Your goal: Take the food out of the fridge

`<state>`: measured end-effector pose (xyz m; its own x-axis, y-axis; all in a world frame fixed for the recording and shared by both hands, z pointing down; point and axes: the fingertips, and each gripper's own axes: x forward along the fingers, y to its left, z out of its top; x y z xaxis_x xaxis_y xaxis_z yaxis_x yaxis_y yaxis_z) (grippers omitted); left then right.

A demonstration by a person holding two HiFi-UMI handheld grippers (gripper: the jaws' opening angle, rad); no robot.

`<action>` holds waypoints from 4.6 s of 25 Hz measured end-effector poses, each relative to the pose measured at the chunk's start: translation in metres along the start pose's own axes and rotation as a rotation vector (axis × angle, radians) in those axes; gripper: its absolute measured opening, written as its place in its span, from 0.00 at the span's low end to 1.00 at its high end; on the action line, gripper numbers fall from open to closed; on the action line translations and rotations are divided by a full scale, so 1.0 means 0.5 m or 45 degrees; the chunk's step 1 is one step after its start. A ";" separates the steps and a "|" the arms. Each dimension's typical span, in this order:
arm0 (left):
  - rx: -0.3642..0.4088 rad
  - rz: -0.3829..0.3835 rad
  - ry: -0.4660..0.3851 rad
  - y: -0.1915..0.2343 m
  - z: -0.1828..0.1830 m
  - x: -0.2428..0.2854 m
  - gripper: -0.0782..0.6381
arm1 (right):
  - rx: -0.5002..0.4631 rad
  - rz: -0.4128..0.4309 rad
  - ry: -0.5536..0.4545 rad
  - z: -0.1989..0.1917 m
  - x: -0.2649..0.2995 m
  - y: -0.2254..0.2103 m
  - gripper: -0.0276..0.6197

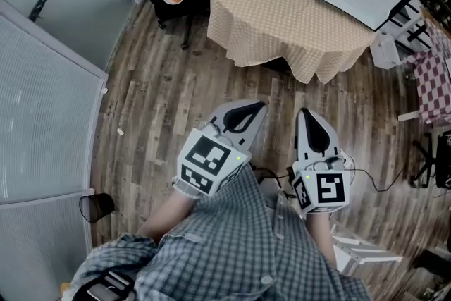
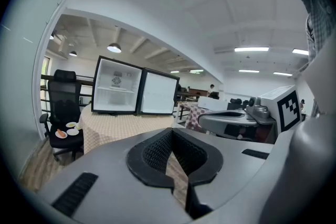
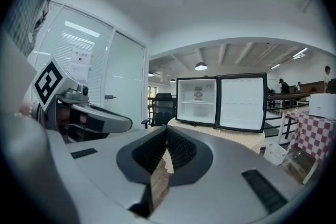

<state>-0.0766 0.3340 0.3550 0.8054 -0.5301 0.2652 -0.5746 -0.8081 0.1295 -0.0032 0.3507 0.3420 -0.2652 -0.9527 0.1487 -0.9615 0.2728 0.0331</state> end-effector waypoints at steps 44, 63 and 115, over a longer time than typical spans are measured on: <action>-0.044 0.223 0.057 0.166 0.089 0.310 0.12 | -0.063 0.133 0.036 0.014 0.257 -0.279 0.06; -0.030 0.407 0.011 0.229 0.183 0.462 0.12 | -0.108 0.299 -0.017 0.060 0.406 -0.440 0.06; 0.024 0.326 0.053 0.670 0.297 0.716 0.12 | -0.156 0.108 0.019 0.140 0.871 -0.554 0.06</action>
<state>0.0410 -0.1647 0.3517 0.6274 -0.7071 0.3261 -0.7555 -0.6542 0.0352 0.1426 -0.1492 0.3285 -0.3431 -0.9237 0.1706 -0.9195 0.3673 0.1397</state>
